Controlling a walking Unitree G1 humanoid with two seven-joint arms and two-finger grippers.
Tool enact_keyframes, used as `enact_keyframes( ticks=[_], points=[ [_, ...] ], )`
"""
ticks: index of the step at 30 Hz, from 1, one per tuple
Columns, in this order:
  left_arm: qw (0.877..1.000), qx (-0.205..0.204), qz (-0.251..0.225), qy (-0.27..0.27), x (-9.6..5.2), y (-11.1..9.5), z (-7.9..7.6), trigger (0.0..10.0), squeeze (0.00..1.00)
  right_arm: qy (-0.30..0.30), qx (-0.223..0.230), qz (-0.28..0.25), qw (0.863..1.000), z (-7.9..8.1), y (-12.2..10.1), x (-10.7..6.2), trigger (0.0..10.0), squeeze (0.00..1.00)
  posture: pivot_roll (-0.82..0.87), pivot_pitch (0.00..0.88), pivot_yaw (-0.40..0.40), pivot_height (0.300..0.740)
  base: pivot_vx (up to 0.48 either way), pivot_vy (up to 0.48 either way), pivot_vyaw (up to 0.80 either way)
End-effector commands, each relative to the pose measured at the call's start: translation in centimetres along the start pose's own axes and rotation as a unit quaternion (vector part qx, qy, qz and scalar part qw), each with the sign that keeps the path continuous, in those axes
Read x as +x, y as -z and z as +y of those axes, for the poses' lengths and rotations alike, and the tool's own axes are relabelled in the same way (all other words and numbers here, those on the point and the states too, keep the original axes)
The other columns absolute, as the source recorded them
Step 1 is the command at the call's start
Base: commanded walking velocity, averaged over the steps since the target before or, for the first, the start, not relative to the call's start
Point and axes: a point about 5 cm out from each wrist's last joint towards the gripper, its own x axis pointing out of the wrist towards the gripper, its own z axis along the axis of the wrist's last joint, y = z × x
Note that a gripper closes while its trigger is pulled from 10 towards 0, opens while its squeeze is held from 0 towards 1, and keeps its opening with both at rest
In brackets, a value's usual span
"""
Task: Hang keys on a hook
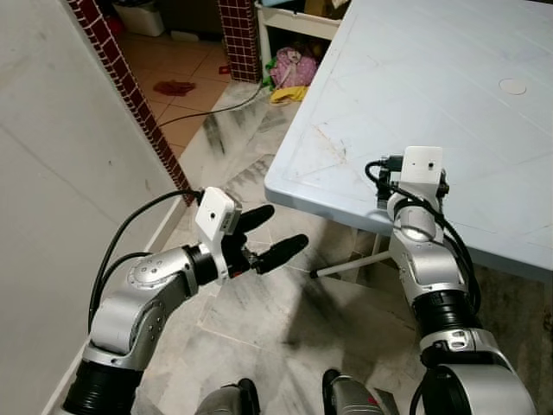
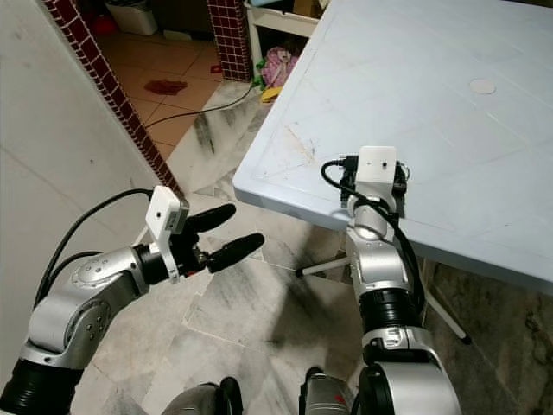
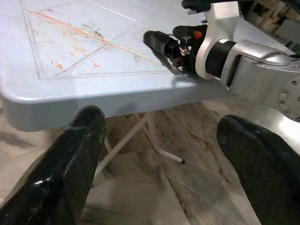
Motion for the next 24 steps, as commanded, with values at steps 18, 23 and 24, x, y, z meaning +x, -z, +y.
enact_keyframes(
  ticks=[18, 23, 24],
  points=[
    [1.0, -0.002, 0.006, 0.011, 0.2, 0.4, -0.6, 10.0, 0.0, 0.036, 0.007, 0.025, 0.999, -0.3, 1.0, -2.3, 10.0, 0.0, -0.07, 0.227, 0.086, 0.74, 0.0, 0.0, 0.0],
    [1.0, -0.002, 0.008, 0.012, 0.2, 0.5, -0.7, 10.0, 0.0, 0.054, 0.01, 0.028, 0.998, -0.9, 0.9, -1.9, 10.0, 0.0, -0.06, 0.227, 0.085, 0.74, 0.0, 0.0, 0.0],
    [1.0, -0.001, 0.008, 0.012, 0.2, 0.5, -0.7, 10.0, 0.0, 0.057, 0.009, 0.027, 0.998, -1.0, 0.8, -1.8, 10.0, 0.0, -0.06, 0.227, 0.084, 0.74, 0.0, 0.0, 0.0]
  ],
)
